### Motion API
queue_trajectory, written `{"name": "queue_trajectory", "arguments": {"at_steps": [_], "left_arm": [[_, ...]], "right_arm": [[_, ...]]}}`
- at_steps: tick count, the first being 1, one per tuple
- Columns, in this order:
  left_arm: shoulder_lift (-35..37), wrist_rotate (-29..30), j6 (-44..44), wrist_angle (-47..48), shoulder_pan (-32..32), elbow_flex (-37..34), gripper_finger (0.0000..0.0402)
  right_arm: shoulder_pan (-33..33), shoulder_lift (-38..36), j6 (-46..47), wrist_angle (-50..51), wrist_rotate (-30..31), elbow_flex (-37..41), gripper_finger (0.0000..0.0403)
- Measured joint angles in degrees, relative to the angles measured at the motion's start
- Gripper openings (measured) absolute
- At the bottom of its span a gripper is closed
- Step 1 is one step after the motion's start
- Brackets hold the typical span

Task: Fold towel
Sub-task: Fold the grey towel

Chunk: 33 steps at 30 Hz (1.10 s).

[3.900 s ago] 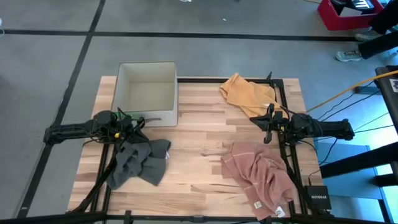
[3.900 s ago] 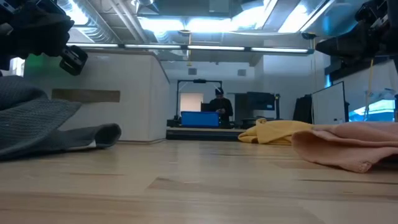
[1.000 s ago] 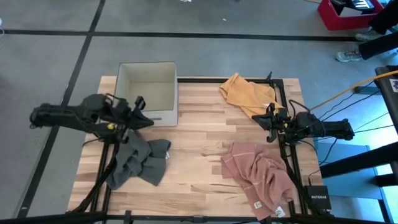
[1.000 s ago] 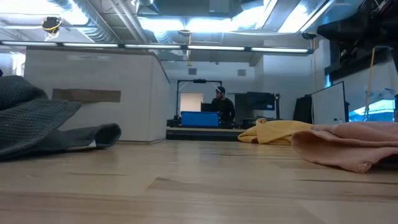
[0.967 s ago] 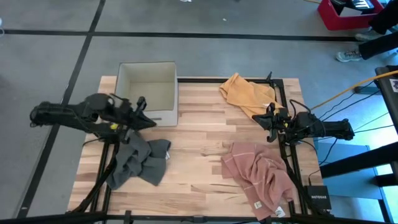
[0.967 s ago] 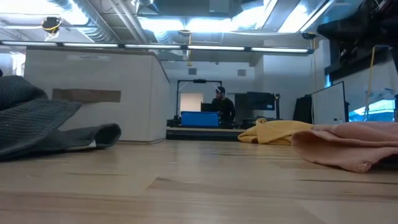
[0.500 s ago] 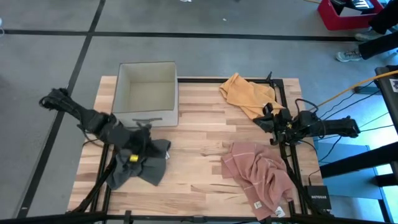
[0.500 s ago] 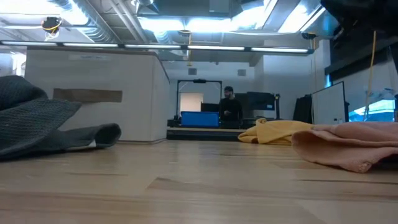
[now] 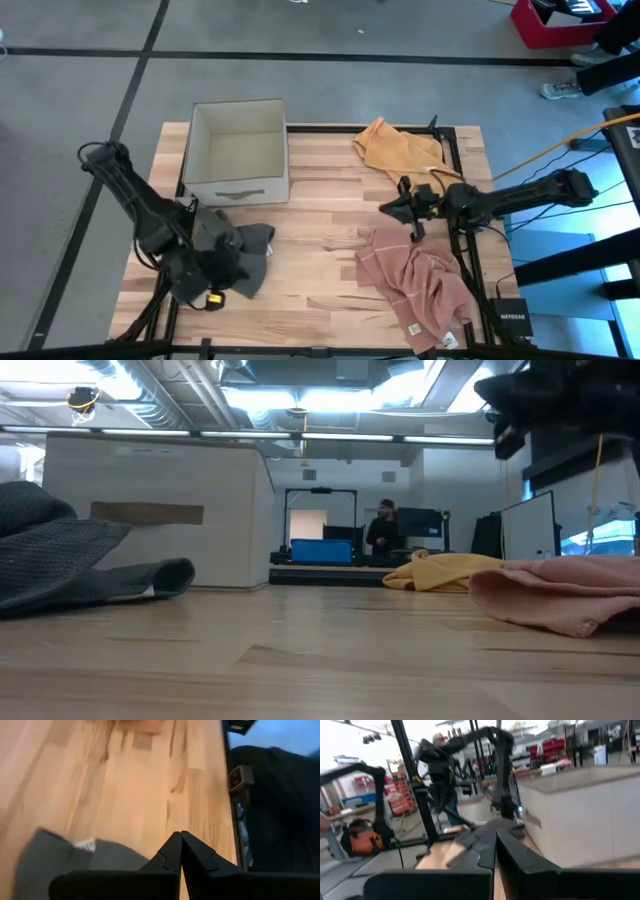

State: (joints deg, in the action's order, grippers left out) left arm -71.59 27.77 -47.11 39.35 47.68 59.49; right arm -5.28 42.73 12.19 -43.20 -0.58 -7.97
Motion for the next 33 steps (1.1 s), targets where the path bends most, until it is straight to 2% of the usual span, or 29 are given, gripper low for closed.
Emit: {"name": "queue_trajectory", "arguments": {"at_steps": [4,7,12,17,20,26,33], "left_arm": [[-3.84,1.13,-1.66,1.45,-1.99,-0.25,0.0],[-5.09,0.16,-4.72,6.2,-5.05,-0.25,0.0013],[-6.95,-4.08,-7.79,11.35,-10.2,-0.25,0.0079],[-9.89,-9.37,-2.64,10.37,-13.75,-0.25,0.0153],[-12.39,-9.81,0.35,10.6,-15.16,-0.26,0.0177],[-16.63,-11.09,5.89,10.49,-18.03,-0.27,0.0178],[-21.32,-20.99,10.9,7.89,-20.72,-0.32,0.0158]], "right_arm": [[0.0,3.16,-0.02,-0.44,0.02,0.0,0.0017],[0.0,4.6,0.06,-0.39,0.02,-0.02,0.0017],[0.0,6.22,0.22,-0.38,-0.01,-0.02,0.0017],[0.0,7.11,0.5,0.02,-0.15,-0.02,0.0017],[0.0,7.81,1.24,0.19,-0.37,-0.02,0.0017],[0.0,9.08,1.7,1.39,-0.52,-0.02,0.0017],[0.0,10.37,3.19,1.32,-0.52,-0.02,0.0017]]}}
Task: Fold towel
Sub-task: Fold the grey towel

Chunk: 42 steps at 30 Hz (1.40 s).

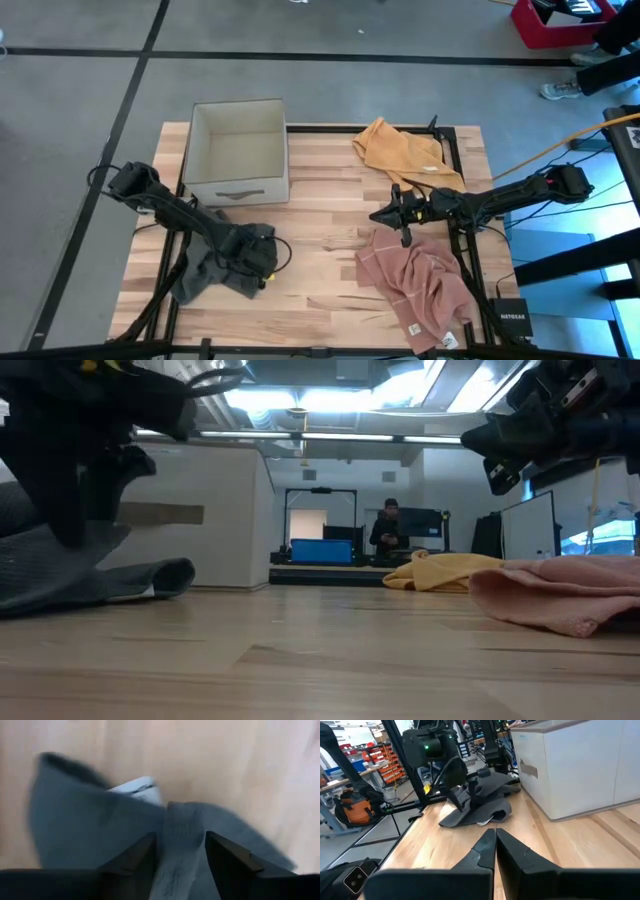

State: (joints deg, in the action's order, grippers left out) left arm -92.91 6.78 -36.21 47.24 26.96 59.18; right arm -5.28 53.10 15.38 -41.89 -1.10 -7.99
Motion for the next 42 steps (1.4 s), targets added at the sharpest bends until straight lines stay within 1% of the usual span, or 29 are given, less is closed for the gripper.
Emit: {"name": "queue_trajectory", "arguments": {"at_steps": [2,7,9,12,13,14,17,20,21,23,25,27,30,33,38,42], "left_arm": [[-0.4,-2.1,1.75,-2.16,-0.28,0.0,0.015],[-0.43,-2.62,5.15,-3.59,-0.49,0.0,0.0112],[-0.43,-3.99,5.84,-3.45,-0.51,0.0,0.0085],[-0.42,-7.14,6.29,-3.19,-0.53,0.02,0.0027],[-0.32,-7.71,6.2,-3.07,-0.52,0.18,0.0014],[-0.3,-7.9,6.18,-2.82,-0.48,0.65,0.0008],[-0.3,-7.89,6.29,-2.2,-0.33,4.37,0.0008],[-0.21,-7.58,7.78,0.65,-0.51,11.0,0.0003],[-0.2,-6.85,7.94,1.99,-0.48,13.63,0.0004],[-0.19,-4.73,8.47,4.93,-0.42,19.04,0.0006],[-0.19,-2.61,10.51,7.68,0.06,24.54,0.0003],[-0.17,0.33,12.99,10.12,0.51,29.6,0.0002],[-0.1,4.65,15.23,12.85,1.08,36.77,0.0004],[-0.1,9.94,18.9,14.57,2.0,42.97,0.0002],[-0.08,22.41,27.79,14.65,3.45,52.03,0.0002],[-0.07,26.45,30.84,14.85,3.41,56.24,0.0003]], "right_arm": [[0.0,0.0,0.02,0.04,0.0,0.0,0.0017],[0.0,0.0,-0.14,0.04,0.0,0.0,0.0017],[0.0,0.0,-0.15,0.02,0.01,0.0,0.0017],[0.0,0.0,-0.18,-0.01,0.0,0.0,0.0017],[0.0,0.0,-0.2,-0.09,0.02,0.0,0.0017],[0.0,0.0,-0.22,-0.18,0.01,0.0,0.0017],[0.0,0.0,-0.2,-1.03,0.0,0.0,0.0017],[0.0,0.0,-0.19,-2.41,-1.6,-0.74,0.0017],[0.0,0.0,0.14,-2.38,-2.68,-1.72,0.0017],[0.0,-0.06,3.67,-1.5,-7.5,-4.75,0.0017],[0.0,-0.07,4.01,2.01,-13.07,-8.77,0.0017],[-0.01,-0.07,3.12,7.27,-16.15,-13.26,0.0017],[0.0,-0.06,-0.17,17.27,-16.46,-20.59,0.0017],[0.0,-0.03,-4.27,29.54,-16.24,-28.65,0.0017],[0.0,-0.02,-8.01,46.55,-13.34,-41.24,0.0017],[0.0,-0.09,-9.71,57.73,-10.82,-49.35,0.0017]]}}
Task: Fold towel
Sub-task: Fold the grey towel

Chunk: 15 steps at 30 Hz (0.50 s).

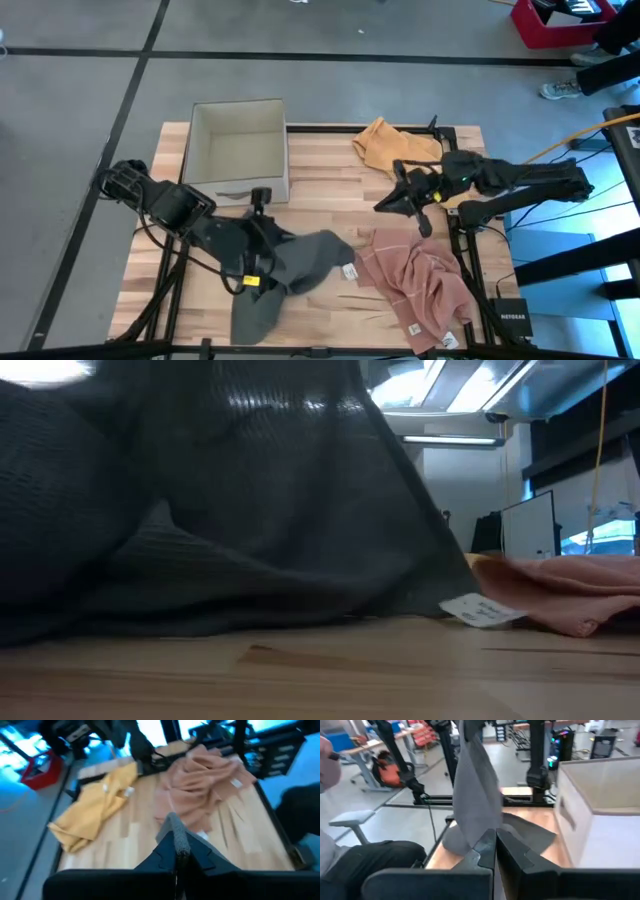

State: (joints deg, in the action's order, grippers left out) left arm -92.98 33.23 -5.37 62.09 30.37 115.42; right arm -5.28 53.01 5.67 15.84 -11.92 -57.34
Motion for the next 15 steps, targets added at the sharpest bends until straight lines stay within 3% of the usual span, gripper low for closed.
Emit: {"name": "queue_trajectory", "arguments": {"at_steps": [7,11,15], "left_arm": [[-0.44,0.53,-4.11,6.01,0.02,0.32,0.0004],[-0.5,0.54,-6.52,8.51,0.0,0.3,0.0002],[-0.42,0.57,-6.53,8.52,0.02,0.3,0.0004]], "right_arm": [[0.0,0.64,0.87,11.91,9.74,-1.46,0.0037],[0.0,3.41,4.59,15.26,9.65,4.26,0.0092],[0.0,7.87,7.41,11.0,7.88,12.27,0.0143]]}}
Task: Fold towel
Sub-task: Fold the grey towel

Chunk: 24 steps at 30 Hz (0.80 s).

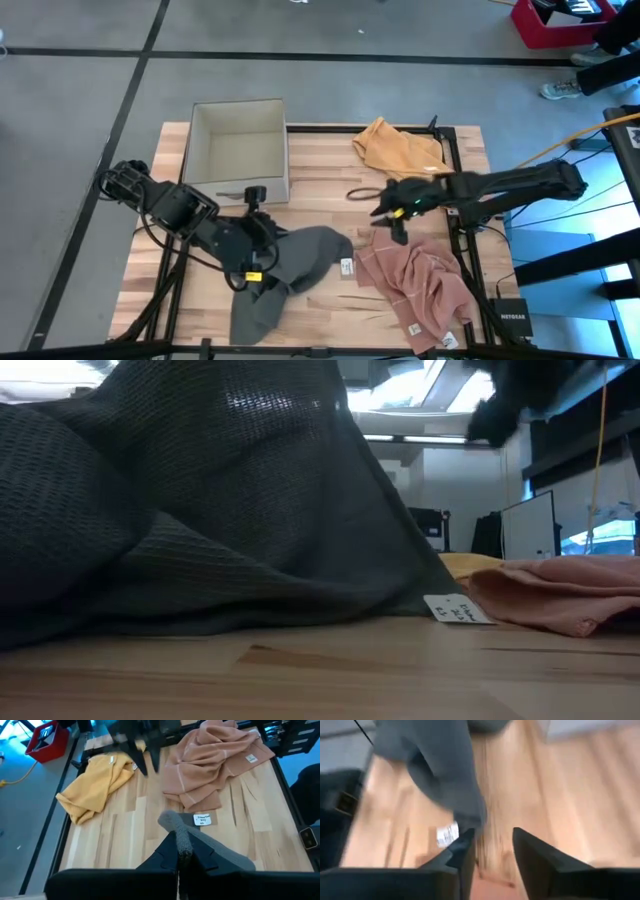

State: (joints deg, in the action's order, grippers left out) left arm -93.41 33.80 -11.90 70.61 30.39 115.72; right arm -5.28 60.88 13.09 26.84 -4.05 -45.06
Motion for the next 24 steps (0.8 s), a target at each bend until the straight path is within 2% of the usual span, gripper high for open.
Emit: {"name": "queue_trajectory", "arguments": {"at_steps": [4,8,10,15,19,24], "left_arm": [[0.02,-0.02,0.33,-0.02,0.02,0.0,0.0002],[0.02,0.07,0.31,-0.04,0.0,0.0,0.0004],[0.02,0.07,0.31,-0.07,0.01,0.0,0.0004],[0.02,0.09,0.31,-0.11,0.02,0.0,0.0003],[0.02,0.1,0.31,-0.07,0.02,0.0,0.0003],[0.02,0.11,0.31,-0.04,0.02,0.0,0.0003]], "right_arm": [[0.0,5.97,1.62,-8.33,-0.81,6.91,0.0168],[0.0,12.39,5.21,-18.87,-5.39,10.59,0.0174],[0.0,15.84,6.41,-22.42,-7.84,10.76,0.0174],[0.0,24.31,9.11,-28.83,-8.63,10.8,0.0174],[-0.51,29.69,10.78,-34.3,-12.92,10.85,0.0175],[-3.11,33.63,11.12,-39.45,-11.45,10.85,0.0175]]}}
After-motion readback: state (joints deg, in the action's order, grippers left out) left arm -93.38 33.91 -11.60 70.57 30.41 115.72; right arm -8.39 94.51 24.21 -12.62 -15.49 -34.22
